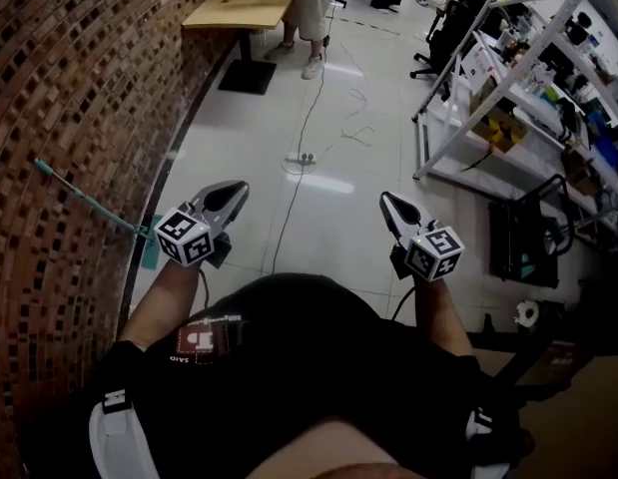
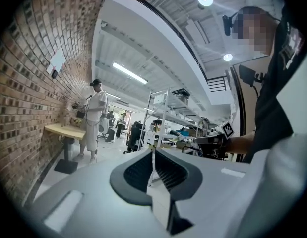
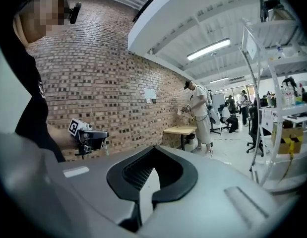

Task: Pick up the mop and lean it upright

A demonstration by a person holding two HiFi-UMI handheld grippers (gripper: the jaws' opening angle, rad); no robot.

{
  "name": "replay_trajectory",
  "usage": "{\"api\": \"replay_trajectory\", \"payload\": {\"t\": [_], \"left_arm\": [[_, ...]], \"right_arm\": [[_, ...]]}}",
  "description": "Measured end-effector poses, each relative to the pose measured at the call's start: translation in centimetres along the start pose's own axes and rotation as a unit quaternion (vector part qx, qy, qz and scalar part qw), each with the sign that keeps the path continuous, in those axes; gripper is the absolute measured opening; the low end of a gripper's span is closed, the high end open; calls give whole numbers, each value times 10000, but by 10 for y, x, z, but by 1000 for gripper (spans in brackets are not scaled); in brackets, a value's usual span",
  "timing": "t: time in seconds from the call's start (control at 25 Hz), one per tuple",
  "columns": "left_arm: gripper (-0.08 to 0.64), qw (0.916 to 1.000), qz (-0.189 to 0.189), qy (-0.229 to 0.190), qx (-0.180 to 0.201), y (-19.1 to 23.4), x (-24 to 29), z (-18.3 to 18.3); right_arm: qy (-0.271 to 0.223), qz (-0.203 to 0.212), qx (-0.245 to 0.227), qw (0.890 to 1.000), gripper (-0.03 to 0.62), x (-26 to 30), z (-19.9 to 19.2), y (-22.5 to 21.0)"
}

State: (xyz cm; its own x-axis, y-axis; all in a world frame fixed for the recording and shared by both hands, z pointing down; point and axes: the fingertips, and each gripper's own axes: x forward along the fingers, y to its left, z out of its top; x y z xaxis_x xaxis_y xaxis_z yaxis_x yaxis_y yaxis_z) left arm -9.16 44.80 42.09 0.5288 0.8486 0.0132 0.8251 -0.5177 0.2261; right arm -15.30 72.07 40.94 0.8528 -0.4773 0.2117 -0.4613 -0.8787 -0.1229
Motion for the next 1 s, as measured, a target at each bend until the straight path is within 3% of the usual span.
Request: {"api": "replay_trajectory", "payload": {"t": [0.16,0.36,0.76,1.0], "left_arm": [[12,9999,103,74,-15,10,19,-2],[12,9998,135,106,-95,56,26,-1],[12,9967,-761,249,142,159,58,36],[12,9952,-930,300,105,191,65,41]], "right_arm": [[90,155,72,9998,14,25,1,-25],[94,156,89,9998,14,74,8,-33],[-278,-609,307,9973,14,151,44,-30],[-225,-760,326,9963,14,178,48,-29]]}}
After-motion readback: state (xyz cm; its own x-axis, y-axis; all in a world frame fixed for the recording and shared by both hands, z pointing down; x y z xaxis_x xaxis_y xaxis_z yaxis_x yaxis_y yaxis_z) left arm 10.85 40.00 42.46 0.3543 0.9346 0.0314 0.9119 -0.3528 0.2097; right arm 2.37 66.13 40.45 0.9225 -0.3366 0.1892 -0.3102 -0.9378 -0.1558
